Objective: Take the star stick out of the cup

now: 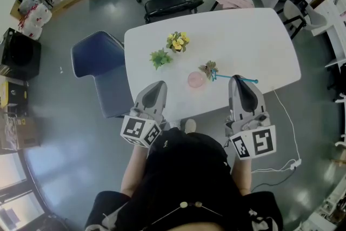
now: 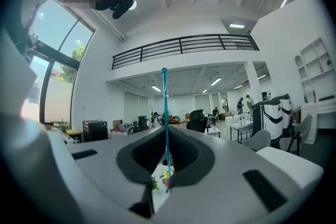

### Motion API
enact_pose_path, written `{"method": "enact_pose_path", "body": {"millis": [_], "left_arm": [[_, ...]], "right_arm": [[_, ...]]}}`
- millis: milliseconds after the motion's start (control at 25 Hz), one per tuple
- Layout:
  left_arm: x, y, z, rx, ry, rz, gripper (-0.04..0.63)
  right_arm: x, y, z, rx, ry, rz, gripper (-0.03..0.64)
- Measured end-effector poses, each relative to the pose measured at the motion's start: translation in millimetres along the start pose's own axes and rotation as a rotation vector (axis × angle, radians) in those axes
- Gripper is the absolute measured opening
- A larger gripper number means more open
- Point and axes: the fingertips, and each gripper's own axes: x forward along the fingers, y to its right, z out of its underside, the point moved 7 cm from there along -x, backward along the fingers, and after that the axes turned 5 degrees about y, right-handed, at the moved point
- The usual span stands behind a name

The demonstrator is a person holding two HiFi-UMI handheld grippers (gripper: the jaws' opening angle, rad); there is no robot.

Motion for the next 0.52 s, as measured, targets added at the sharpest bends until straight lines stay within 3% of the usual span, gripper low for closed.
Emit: {"method": "enact_pose_path", "body": {"millis": [520], "left_arm": [[-5.3,1.8,-1.2,-0.004,0.007,-0.013,0.005]], "right_arm": [[-2.0,-0.8,-3.2,0.021,0.006,-0.014,0.02]]}}
